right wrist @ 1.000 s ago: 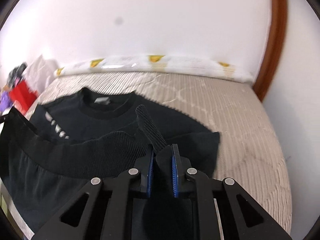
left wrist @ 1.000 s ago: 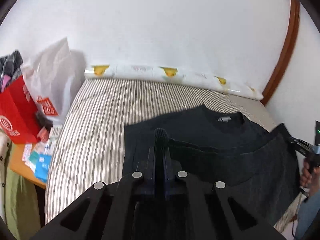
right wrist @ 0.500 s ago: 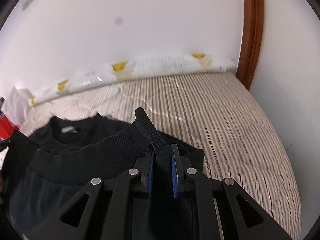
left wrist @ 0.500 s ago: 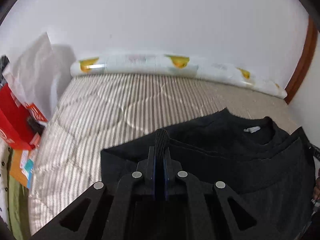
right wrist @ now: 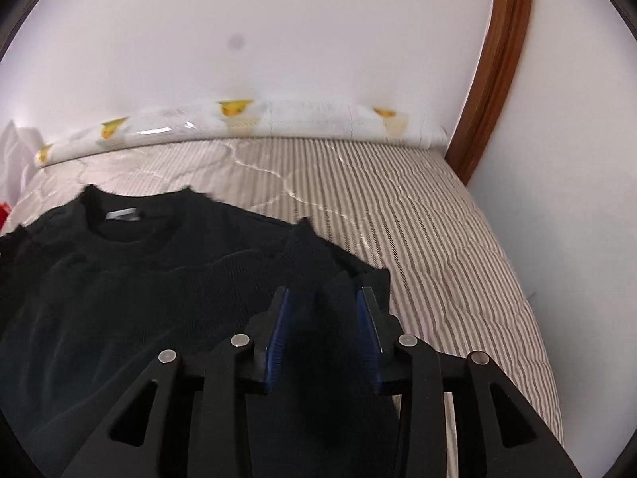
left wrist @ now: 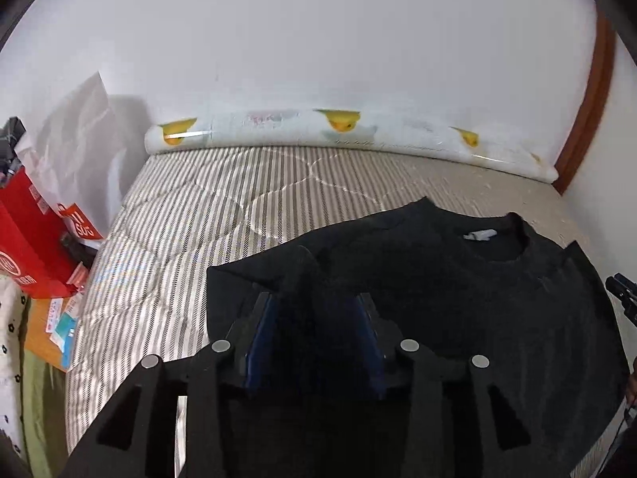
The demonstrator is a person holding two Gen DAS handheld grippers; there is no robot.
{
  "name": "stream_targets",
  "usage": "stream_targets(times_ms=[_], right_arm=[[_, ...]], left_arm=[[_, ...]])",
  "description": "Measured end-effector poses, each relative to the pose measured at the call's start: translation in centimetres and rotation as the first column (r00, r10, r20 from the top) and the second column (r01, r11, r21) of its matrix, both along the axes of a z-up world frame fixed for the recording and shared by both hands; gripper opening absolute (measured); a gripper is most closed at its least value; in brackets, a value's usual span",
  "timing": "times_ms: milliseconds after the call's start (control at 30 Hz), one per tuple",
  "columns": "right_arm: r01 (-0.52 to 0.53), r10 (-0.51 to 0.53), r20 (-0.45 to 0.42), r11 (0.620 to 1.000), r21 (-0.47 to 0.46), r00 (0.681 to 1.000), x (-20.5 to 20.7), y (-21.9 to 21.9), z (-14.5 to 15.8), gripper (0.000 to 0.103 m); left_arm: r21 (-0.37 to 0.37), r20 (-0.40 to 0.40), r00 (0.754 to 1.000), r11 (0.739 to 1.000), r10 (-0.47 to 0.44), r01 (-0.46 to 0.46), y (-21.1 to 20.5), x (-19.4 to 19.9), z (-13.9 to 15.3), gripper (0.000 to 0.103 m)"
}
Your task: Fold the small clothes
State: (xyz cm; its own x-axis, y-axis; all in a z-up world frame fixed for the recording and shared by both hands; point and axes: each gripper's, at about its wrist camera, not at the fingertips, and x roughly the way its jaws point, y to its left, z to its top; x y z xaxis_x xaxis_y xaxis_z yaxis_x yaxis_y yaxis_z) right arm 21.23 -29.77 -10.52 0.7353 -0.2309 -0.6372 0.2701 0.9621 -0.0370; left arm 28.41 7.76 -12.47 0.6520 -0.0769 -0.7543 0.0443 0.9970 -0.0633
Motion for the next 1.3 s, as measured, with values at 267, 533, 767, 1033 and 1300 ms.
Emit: stream_targets(times_ms=[267,533,767,1033,1300], right_arm=[[-0.138,0.137,0.042,0.99,0.018,0.99,-4.7,7.7,0.6,0.045],[-0.227,0.224,0.046,0.969,0.099,0.974,-6.2,14.7,-2.4,0.047],[-0.175,0.175,-0.039,0.984,0.017,0.984,-5.6,18.6,-5.9,0.046],[-0.134,0.134,-0.048,0.991,0.0,0.99,-7.8,19.0,-5.8,0.045],[-0.077,0.077,-0.039,0.997,-0.001,0.996,-6.6,19.8,-6.0,0.045]], left_arm=[[-0.024,0.033,0.999,1.0,0.007,-0.007,0.4,-5.5,1.9,0.041],[-0.081,0.041,0.999,0.997,0.006,-0.003,2.9,-12.4,1.3,0.066],[-0.13,-0.001,1.0,0.991,-0.019,0.019,5.8,-17.0,-1.0,0.066],[-0.248,-0.021,0.998,0.967,-0.064,0.057,8.9,-21.1,-3.4,0.066],[-0.403,-0.049,0.998,0.915,-0.047,0.024,11.2,-19.6,-6.5,0.066]])
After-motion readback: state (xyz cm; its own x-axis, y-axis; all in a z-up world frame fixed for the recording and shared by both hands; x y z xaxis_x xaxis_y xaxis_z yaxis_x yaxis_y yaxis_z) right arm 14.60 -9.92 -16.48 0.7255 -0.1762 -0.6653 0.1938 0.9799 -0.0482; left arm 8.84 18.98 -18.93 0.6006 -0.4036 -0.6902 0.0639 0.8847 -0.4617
